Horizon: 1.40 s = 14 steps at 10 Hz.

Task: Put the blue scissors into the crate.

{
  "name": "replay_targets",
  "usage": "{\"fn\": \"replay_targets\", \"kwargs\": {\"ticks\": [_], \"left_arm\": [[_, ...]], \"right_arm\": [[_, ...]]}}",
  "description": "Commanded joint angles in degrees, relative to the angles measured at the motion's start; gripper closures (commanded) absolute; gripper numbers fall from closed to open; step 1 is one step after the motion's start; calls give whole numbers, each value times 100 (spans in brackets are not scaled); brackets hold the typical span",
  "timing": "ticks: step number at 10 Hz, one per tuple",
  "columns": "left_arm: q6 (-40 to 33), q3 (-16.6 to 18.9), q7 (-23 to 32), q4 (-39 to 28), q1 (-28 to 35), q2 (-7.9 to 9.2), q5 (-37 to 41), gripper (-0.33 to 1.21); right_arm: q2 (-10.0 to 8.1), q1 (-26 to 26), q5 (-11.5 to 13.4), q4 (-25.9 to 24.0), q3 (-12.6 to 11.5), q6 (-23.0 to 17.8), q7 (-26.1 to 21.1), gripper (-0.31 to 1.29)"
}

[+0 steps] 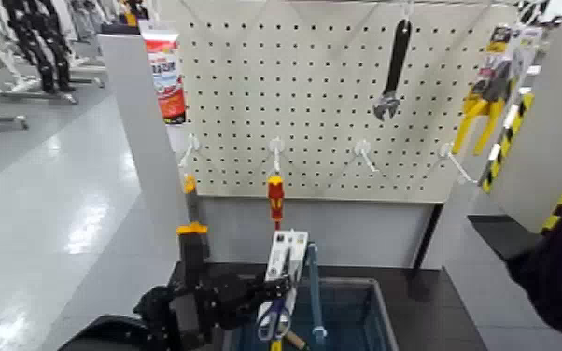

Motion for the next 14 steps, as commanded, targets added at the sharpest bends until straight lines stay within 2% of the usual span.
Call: {"fn": "replay_targets", "kwargs": {"ticks": [1,2,6,8,10,11,12,13,14], "left_arm": [[-130,23,50,-17,32,-9,-117,-17],[-174,49,50,-26,23,-9,-153,-7],[-385,102,129,-219,137,8,-408,-3],[-772,480,885,-940,875,52,-952,-1],[-1668,849,2115,-1274,1860,-27,-1190,-1],[-1888,1104,2440,-1529,2299,-176,-1480,-1],[-2195,1332,2590,-1520,2572,-396,-1664,-1],[-2705,1376,2836,-1388,2712,-475,-1691,0],[-2881,1429,3012,-1362,2888,-510,-1726,3]], "right_arm": [[3,0,0,-2,-8,1,0,9],[3,0,0,-2,-8,1,0,9],[-6,9,0,-2,-26,1,0,8],[21,35,-18,-11,-34,-7,-9,8],[29,71,-53,-29,-43,10,-18,8],[38,115,-44,-81,-43,107,-70,8],[47,167,-44,-143,-43,160,-123,8],[29,176,-44,-169,-52,168,-158,8],[-6,211,-26,-248,-34,256,-211,8]]}}
